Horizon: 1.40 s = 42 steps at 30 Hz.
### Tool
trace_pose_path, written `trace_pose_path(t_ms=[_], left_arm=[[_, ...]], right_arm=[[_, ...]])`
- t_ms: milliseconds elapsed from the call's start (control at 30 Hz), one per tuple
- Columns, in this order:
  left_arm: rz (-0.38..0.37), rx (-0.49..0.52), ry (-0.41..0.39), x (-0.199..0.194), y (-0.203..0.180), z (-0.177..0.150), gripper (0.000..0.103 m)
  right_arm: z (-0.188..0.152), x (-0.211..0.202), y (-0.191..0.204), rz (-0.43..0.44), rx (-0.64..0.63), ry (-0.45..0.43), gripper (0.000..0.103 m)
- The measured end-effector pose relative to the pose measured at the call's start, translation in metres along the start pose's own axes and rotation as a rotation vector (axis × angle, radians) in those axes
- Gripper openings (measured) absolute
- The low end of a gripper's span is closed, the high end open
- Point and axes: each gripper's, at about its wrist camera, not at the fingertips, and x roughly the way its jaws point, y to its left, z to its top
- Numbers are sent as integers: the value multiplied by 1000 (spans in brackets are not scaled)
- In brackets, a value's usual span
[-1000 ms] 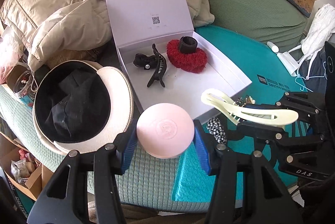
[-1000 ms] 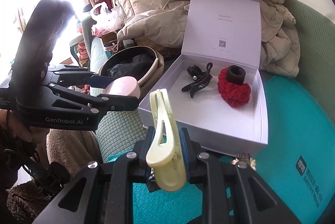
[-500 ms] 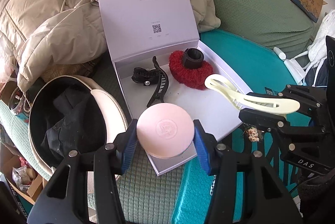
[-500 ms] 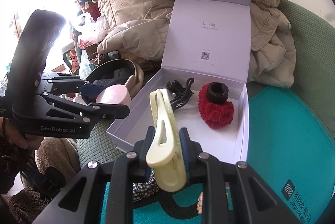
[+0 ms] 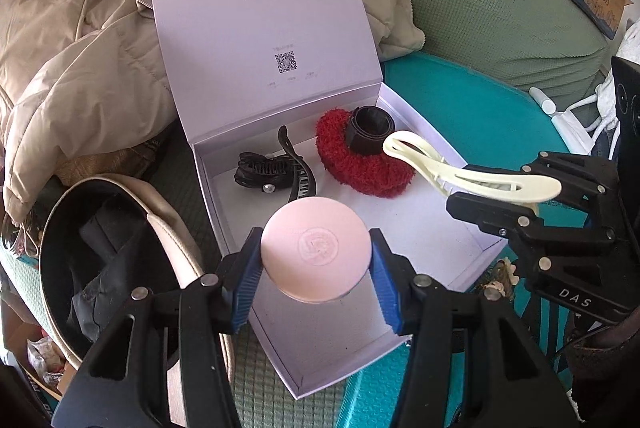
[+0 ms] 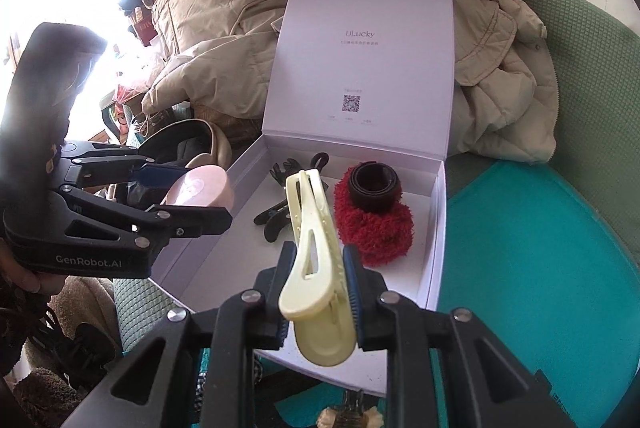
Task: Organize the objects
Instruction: 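Lower the yellow clip and pink compact into the white box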
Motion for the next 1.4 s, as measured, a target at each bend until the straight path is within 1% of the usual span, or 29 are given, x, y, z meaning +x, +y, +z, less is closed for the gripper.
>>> trace_pose_path(t_ms=[100, 300, 400, 533, 667, 733, 933, 1100, 1167, 1267, 1400], left_arm=[[2, 7, 10, 9, 2, 7, 49], [-4, -12, 17, 27, 9, 21, 49], [-1, -24, 19, 35, 14, 27, 49], [16, -32, 15, 42, 19, 37, 49], [52, -13, 16, 47, 21, 46, 49], [42, -4, 14, 48, 22, 52, 49], [50, 33, 0, 55, 22, 68, 49], [52, 40, 22, 72, 28, 78, 49], [41, 33, 37, 79, 31, 81, 49], [32, 24, 61, 88, 35, 81, 49], [27, 32, 70, 93, 34, 78, 49]], right_arm=[[4, 7, -7, -6, 9, 1, 23], [12, 22, -28, -27, 52, 4, 23], [17, 28, -40, -62, 65, 3, 23], [23, 35, -53, -96, 81, 1, 23], [28, 47, -63, -116, 89, 18, 23], [30, 51, -64, -117, 84, 21, 23], [34, 65, -71, -138, 78, 42, 23], [36, 76, -74, -143, 71, 70, 23], [36, 79, -73, -150, 60, 79, 23], [37, 84, -70, -158, 48, 93, 23], [36, 88, -67, -184, 43, 109, 23]])
